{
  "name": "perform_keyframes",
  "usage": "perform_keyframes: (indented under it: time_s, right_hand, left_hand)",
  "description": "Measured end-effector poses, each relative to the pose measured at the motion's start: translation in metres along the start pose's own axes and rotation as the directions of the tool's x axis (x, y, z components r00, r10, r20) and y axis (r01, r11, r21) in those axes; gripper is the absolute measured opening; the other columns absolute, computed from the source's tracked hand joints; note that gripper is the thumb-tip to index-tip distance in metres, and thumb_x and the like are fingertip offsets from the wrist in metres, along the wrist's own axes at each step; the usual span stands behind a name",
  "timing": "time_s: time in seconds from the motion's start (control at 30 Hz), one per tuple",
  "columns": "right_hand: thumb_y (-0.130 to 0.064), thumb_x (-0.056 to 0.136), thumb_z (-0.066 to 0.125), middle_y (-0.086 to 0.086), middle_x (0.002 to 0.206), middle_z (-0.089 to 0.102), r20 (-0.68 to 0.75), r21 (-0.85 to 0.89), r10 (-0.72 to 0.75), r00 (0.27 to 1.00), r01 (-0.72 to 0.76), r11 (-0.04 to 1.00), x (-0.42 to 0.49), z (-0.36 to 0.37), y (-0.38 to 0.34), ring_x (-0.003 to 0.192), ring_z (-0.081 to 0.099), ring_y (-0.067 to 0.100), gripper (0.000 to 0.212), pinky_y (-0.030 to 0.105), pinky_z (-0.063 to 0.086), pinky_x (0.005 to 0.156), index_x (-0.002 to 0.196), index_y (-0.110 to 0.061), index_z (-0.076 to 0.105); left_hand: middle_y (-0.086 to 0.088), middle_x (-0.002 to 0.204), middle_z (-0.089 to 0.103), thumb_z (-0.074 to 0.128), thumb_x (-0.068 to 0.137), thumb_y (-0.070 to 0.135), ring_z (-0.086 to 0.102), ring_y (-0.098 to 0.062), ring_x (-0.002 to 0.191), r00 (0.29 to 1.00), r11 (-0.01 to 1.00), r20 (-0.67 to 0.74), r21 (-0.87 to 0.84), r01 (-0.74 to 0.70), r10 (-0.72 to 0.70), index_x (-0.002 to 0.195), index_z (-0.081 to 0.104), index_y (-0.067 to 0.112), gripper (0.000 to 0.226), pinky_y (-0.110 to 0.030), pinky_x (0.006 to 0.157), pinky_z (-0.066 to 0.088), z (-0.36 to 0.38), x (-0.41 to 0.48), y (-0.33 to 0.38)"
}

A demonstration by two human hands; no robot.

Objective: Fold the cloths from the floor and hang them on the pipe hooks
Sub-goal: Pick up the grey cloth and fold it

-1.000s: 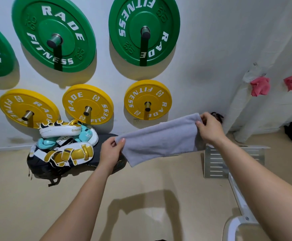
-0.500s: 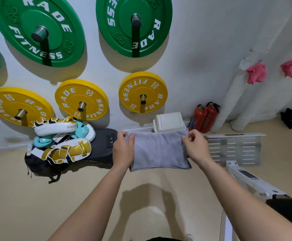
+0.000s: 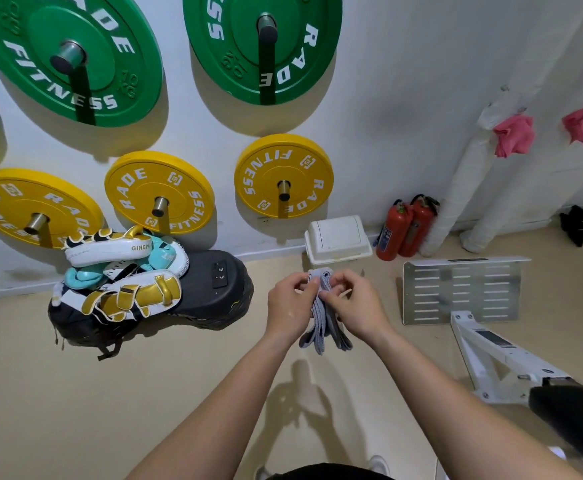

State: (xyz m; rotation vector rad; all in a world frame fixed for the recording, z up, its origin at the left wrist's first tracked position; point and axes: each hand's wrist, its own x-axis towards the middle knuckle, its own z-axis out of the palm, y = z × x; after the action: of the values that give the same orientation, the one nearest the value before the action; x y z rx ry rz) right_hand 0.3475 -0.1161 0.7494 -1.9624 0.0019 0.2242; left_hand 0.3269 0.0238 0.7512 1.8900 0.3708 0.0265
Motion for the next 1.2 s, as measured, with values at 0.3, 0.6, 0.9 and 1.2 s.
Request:
perform_keyframes:
  time_s: [0.3,0.6,0.9,1.2]
  right_hand:
    - [-0.003,0.084,0.067,-0.013,0.072,0.062,0.127,0.065,-0.114,0.985,0.106,0.992,-0.003,-0.025,0.000,0.055,0.046,0.004,0.035,0.019,0.043,0.062,0.093,-0.037,0.073]
    - [-0.028,0.071,0.075,-0.008,0.122,0.039,-0.069,-0.288,-0.070,0.995,0.048,0.956,0.004,-0.097,0.028,0.105,0.040,0.005,0.058,0.029,0.045,0.086,0.123,-0.036,0.052]
    - [-0.030,0.076,0.074,-0.005,0.077,0.067,0.237,-0.180,-0.002,0.971,0.046,0.983,0.023,-0.176,0.053,0.073,0.062,0.011,0.012,0.027,0.048,0.061,0.083,-0.024,0.067]
    - [-0.033,0.074,0.079,-0.001,0.084,0.071,-0.150,0.041,-0.018,0.989,0.025,0.999,0.069,-0.262,0.043,0.079,0.065,0.013,0.024,0.034,0.052,0.069,0.086,-0.019,0.064]
  left_hand:
    - [0.003,0.092,0.069,0.069,0.086,0.028,0.063,-0.015,0.073,0.994,1.000,0.104,0.013,0.011,-0.012,0.099,0.066,0.023,0.014,-0.029,0.071,0.053,0.012,0.009,0.024]
    - [0.005,0.078,0.061,0.053,0.091,0.016,0.053,-0.013,0.079,0.962,0.996,0.266,0.045,-0.083,0.068,0.080,0.063,0.020,0.015,-0.028,0.073,0.042,0.035,0.021,0.049]
    - [0.009,0.088,0.060,0.043,0.100,0.014,0.053,-0.006,0.085,0.969,0.977,0.219,0.148,-0.152,0.118,0.099,0.056,0.015,0.014,-0.026,0.072,0.041,0.091,0.029,0.079]
    - [0.006,0.103,0.063,0.061,0.094,0.043,0.061,-0.015,0.099,0.992,0.995,0.093,0.034,-0.093,0.090,0.115,0.050,0.020,0.033,-0.037,0.086,0.051,0.188,0.049,0.122]
